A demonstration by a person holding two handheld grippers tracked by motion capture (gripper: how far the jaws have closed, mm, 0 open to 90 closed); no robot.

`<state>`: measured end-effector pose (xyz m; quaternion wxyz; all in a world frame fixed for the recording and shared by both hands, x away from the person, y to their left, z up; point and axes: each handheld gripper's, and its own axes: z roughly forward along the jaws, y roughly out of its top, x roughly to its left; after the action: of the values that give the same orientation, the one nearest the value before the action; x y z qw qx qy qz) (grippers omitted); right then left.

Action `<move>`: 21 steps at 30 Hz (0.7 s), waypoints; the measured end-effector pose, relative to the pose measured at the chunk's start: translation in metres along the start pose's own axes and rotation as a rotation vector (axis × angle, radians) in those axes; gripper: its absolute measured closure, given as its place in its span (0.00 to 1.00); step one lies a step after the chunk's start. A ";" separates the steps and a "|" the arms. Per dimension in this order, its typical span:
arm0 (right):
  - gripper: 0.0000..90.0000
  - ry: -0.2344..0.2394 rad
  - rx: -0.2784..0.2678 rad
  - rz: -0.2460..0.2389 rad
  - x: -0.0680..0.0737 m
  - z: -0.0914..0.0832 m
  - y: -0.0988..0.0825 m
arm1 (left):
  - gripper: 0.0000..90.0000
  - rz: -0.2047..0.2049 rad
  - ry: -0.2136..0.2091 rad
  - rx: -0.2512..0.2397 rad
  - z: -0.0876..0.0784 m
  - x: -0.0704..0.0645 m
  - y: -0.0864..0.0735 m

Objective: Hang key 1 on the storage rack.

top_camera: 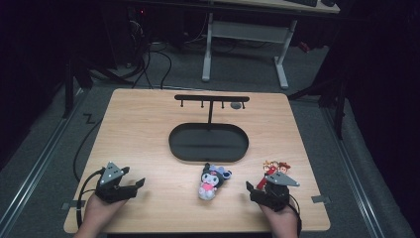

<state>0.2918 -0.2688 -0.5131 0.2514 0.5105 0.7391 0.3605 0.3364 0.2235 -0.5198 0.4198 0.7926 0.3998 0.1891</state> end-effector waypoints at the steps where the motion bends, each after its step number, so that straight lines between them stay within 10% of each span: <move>1: 0.25 -0.003 0.008 0.002 0.001 0.000 0.000 | 0.28 0.003 0.000 0.001 0.001 0.000 0.000; 21: 0.24 -0.009 0.055 0.002 -0.001 -0.009 0.002 | 0.28 0.051 -0.007 -0.023 0.006 -0.007 0.005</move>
<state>0.2864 -0.2717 -0.5059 0.2402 0.5196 0.7470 0.3381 0.3387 0.2132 -0.5192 0.4253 0.7983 0.3759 0.2013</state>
